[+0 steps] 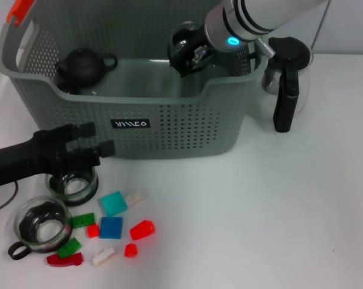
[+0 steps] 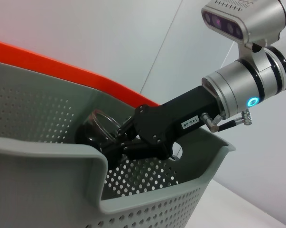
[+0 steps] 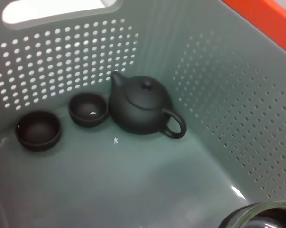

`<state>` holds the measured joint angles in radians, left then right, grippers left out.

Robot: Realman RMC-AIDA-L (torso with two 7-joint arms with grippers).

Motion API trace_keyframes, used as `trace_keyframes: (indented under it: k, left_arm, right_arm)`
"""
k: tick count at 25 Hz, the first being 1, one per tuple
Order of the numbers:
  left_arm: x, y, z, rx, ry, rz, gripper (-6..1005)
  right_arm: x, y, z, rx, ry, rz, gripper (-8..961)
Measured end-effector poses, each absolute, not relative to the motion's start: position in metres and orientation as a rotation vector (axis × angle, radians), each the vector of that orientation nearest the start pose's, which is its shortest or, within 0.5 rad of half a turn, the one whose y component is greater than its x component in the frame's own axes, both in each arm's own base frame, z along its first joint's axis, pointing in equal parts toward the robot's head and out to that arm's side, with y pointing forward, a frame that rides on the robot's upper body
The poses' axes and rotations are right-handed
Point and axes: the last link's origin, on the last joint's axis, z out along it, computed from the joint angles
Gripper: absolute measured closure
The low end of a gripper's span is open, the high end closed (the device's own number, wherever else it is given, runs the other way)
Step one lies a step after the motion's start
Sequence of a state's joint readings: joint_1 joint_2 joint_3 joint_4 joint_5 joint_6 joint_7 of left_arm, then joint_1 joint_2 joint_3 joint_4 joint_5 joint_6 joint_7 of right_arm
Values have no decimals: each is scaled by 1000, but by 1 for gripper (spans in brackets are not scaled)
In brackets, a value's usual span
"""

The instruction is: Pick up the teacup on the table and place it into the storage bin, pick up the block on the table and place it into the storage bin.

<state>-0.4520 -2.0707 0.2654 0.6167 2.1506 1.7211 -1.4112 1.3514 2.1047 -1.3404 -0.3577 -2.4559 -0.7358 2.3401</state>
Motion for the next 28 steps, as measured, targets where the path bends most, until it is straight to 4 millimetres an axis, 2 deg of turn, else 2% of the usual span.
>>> trace_keyframes:
  k: [24,28]
  left_arm:
    - [-308,294,31,-2469,-916,-917,144]
    - [-308,294,31,-2469,-916,-917,144]
  right_arm:
    - [55,473,-97,-2557,402,-233,862]
    - [51,475,-96,-2554,400,-218,678]
